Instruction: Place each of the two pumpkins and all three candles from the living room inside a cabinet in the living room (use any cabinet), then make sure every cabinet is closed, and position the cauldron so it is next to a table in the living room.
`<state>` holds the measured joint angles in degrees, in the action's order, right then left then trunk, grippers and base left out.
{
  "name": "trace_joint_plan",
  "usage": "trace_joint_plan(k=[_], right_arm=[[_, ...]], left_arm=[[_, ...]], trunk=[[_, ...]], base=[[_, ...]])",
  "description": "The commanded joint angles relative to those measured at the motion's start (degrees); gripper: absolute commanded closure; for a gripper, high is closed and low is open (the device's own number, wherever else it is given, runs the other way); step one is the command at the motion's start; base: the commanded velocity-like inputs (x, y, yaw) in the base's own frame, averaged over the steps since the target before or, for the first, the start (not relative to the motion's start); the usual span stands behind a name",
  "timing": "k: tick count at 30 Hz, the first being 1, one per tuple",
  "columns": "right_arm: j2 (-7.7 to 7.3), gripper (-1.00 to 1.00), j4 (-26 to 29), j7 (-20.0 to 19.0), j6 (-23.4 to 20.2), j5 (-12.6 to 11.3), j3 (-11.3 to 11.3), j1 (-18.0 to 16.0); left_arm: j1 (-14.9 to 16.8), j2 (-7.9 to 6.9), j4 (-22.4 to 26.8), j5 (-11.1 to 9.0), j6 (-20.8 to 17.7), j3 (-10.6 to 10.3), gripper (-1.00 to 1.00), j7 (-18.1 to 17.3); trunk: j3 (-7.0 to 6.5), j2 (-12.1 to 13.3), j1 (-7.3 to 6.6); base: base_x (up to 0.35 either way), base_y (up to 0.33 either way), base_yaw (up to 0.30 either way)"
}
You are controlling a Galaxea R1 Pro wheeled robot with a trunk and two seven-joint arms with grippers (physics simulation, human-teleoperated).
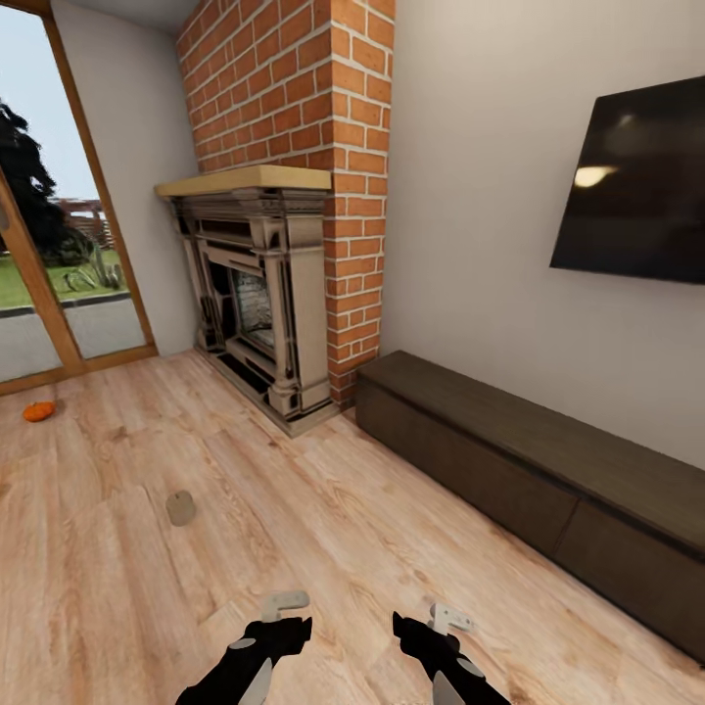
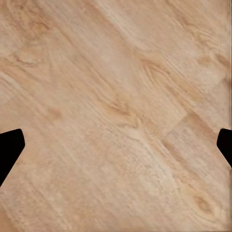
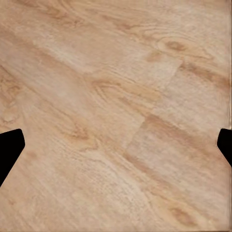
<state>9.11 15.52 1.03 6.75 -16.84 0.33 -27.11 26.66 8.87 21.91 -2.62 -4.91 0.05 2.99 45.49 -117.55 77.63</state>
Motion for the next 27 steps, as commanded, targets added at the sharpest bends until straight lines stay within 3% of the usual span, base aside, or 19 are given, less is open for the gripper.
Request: trace_joint_plan(k=[1, 27], right_arm=[[0.03, -1.00, -0.05, 0.11, 0.19, -0.21, 0.02, -0.05], [0.00, -1.00, -0.05, 0.11, 0.19, -0.22, 0.02, -0.05]], left_arm=[[0.00, 0.01, 0.15, -0.28, -0.36, -0.02, -1.00, 0.18], [-0.02, 0.01, 0.15, -0.28, -0.29, -0.05, -1.00, 0.18]], trunk=[[0.05, -0.02, -0.01], [0.05, -0.02, -0.01]], base=[[0.000, 0.088, -0.290], [0.075, 0.008, -0.290]])
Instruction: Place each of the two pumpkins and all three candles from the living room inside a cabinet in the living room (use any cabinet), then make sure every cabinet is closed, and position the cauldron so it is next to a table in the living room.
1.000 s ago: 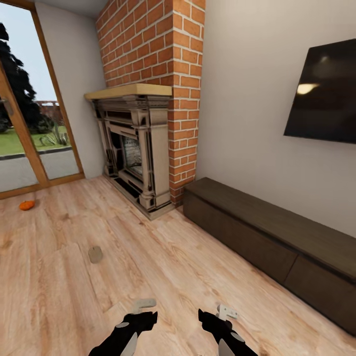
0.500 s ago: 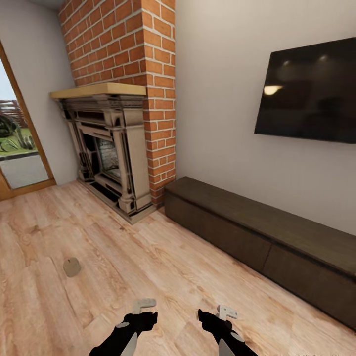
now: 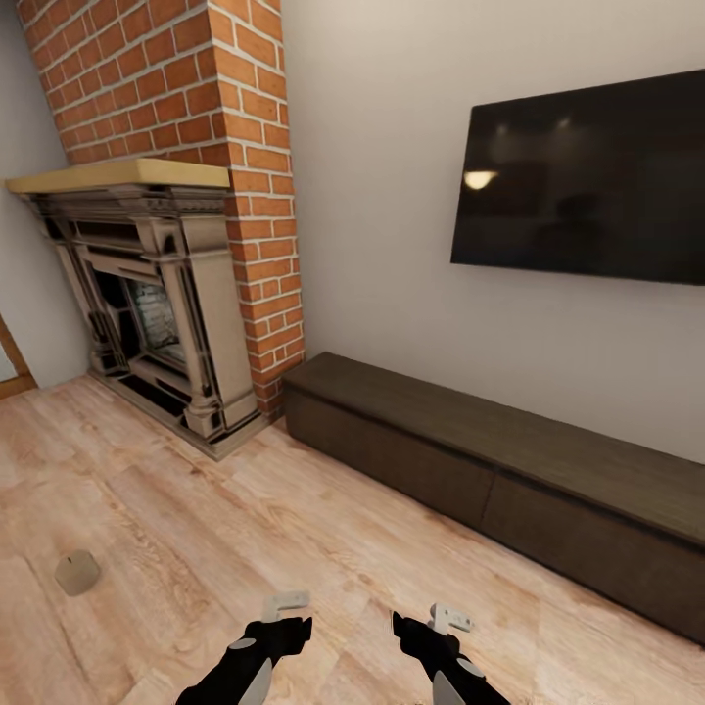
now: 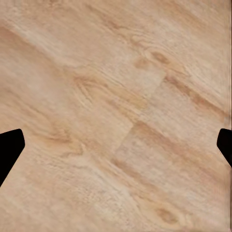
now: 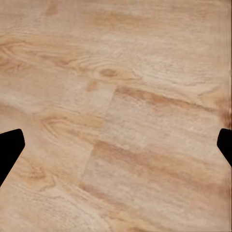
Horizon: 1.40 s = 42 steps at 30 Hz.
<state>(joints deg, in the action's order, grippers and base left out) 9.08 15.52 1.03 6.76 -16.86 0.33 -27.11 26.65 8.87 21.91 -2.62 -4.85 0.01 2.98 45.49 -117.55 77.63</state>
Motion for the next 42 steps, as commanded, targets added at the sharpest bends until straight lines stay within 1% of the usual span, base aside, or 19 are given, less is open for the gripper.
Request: trace_joint_plan(k=[1, 17, 26, 32, 42], right_arm=[[0.04, -1.00, -0.05, 0.11, 0.19, -0.22, 0.02, -0.05], [0.06, -1.00, -0.07, 0.19, 0.16, -0.28, 0.02, -0.05], [0.06, -1.00, -0.09, 0.20, 0.15, -0.28, 0.02, -0.05], [0.06, -1.00, -0.10, 0.20, 0.18, -0.28, 0.02, -0.05], [0.06, -1.00, -0.09, 0.20, 0.17, -0.28, 0.02, -0.05]], left_arm=[[-0.02, -0.01, 0.15, -0.28, -0.35, -0.01, -1.00, 0.18], [-0.02, -0.07, 0.15, -0.28, -0.34, 0.03, -1.00, 0.18], [0.00, 0.00, 0.15, -0.28, -0.35, -0.01, -1.00, 0.18], [-0.01, 0.01, 0.15, -0.28, -0.34, -0.01, -1.00, 0.18], [0.00, -0.03, 0.15, -0.28, -0.34, -0.01, -1.00, 0.18]], trunk=[[0.05, -0.02, -0.01], [0.05, -0.02, -0.01], [0.05, -0.02, -0.01], [0.05, -0.02, -0.01], [0.05, -0.02, -0.01]], base=[[0.002, 0.000, -0.290], [0.012, 0.004, -0.290], [0.214, 0.137, -0.290], [0.267, 0.032, -0.290], [0.062, -0.030, -0.290]])
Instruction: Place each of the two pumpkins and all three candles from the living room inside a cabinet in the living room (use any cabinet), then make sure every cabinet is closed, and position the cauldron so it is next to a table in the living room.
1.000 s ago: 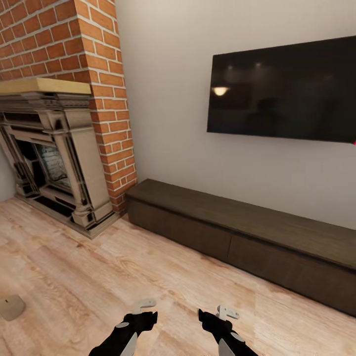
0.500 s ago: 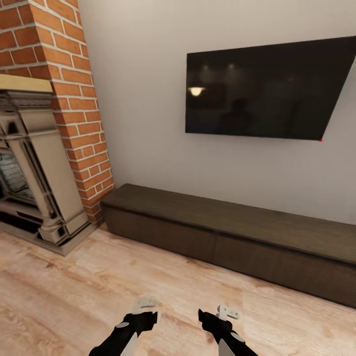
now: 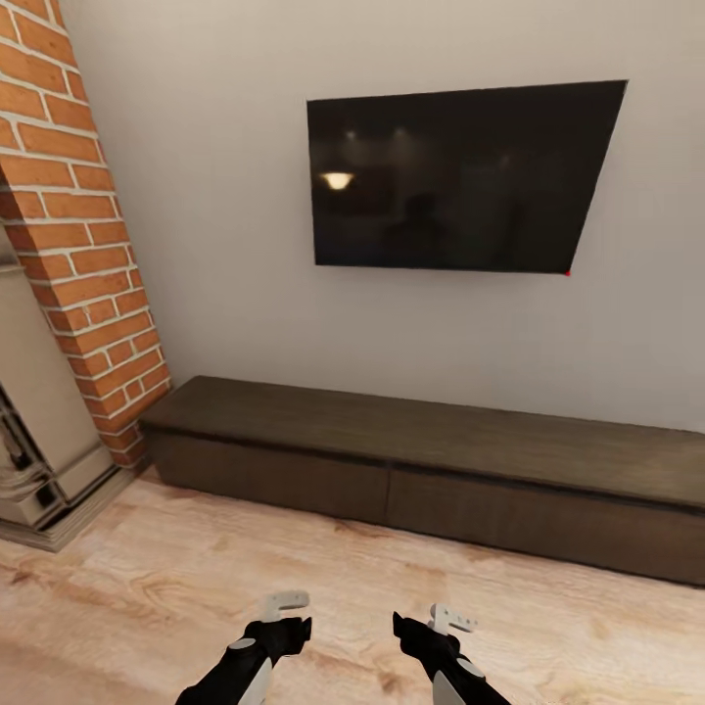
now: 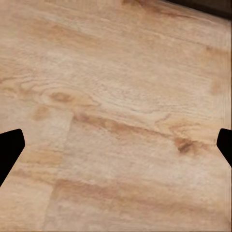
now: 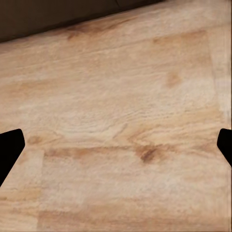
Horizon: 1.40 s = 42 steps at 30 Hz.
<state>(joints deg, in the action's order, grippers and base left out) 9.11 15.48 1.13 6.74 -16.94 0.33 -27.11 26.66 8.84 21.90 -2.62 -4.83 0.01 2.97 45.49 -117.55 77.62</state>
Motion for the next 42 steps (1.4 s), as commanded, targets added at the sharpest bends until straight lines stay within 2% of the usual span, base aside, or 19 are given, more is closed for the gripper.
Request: trace_joint_plan(k=[1, 14, 36, 42], right_arm=[[0.03, -1.00, -0.05, 0.10, 0.17, -0.20, 0.02, -0.04], [0.03, -1.00, 0.04, 0.04, 0.35, -0.08, -0.05, -0.04], [0.05, -1.00, 0.01, 0.13, 0.37, 0.05, -0.16, 0.13], [0.03, -1.00, 0.15, 0.04, 0.37, -0.04, -0.13, 0.13]], left_arm=[[-0.02, 0.02, 0.16, -0.28, -0.36, -0.01, -1.00, 0.20], [-0.03, 0.04, 0.16, -0.28, -0.36, -0.01, -1.00, 0.20], [-0.03, 0.04, 0.16, -0.28, -0.36, -0.01, -1.00, 0.20], [-0.02, 0.04, 0.16, -0.28, -0.36, -0.01, -1.00, 0.21]], trunk=[[0.06, -0.02, 0.00], [0.06, -0.02, 0.00], [0.08, -0.02, 0.00], [0.08, -0.02, 0.00]], base=[[0.110, -0.165, -0.290], [0.236, -0.076, -0.266], [0.267, -0.203, -0.048], [0.171, -0.080, -0.001]])
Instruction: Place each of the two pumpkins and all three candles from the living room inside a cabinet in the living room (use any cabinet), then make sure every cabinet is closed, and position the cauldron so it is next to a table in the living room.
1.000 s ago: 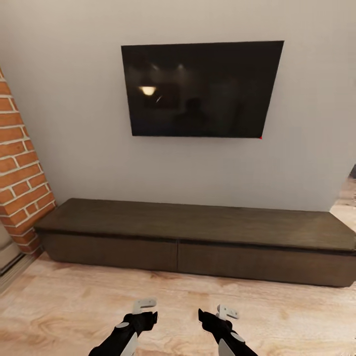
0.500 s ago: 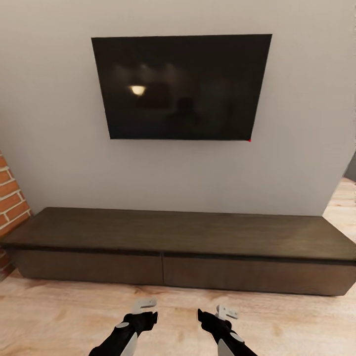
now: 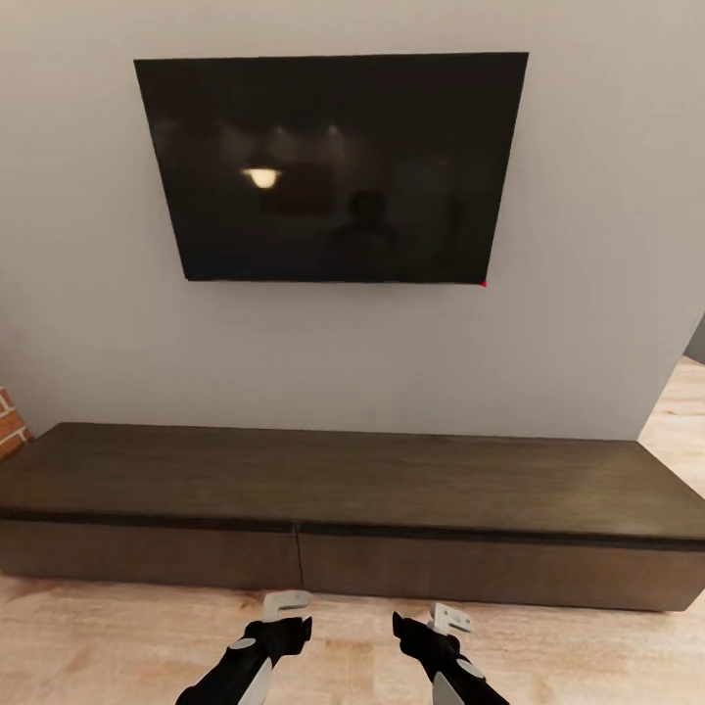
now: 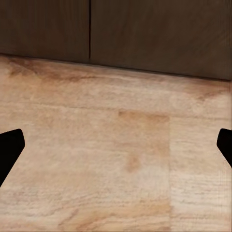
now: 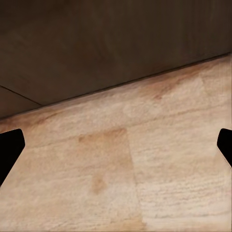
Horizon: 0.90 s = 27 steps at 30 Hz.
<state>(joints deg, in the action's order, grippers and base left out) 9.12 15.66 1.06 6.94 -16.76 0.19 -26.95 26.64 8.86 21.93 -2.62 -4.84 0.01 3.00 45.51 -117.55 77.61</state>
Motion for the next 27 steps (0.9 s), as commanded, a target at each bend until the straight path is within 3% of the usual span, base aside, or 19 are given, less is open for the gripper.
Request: trace_joint_plan(k=[1, 19, 27], right_arm=[[0.02, -1.00, -0.02, 0.13, 0.18, -0.22, 0.00, -0.03], [-0.03, -1.00, -0.01, 0.16, 0.12, -0.29, 0.07, -0.03], [0.01, -1.00, -0.01, 0.13, 0.12, -0.97, 0.15, -0.03]], left_arm=[[0.00, 0.02, 0.13, -0.28, -0.34, -0.01, -1.00, 0.20], [0.01, -0.06, 0.47, -0.21, -0.42, -0.03, -1.00, 0.26], [0.03, -0.05, 3.39, -0.22, -1.34, -0.17, -1.00, 0.14]], trunk=[[0.05, -0.02, 0.00], [0.05, -0.02, 0.00], [0.05, -0.02, 0.00]], base=[[0.110, -0.097, 0.000], [0.087, -0.074, 0.000], [0.002, -0.003, 0.000]])
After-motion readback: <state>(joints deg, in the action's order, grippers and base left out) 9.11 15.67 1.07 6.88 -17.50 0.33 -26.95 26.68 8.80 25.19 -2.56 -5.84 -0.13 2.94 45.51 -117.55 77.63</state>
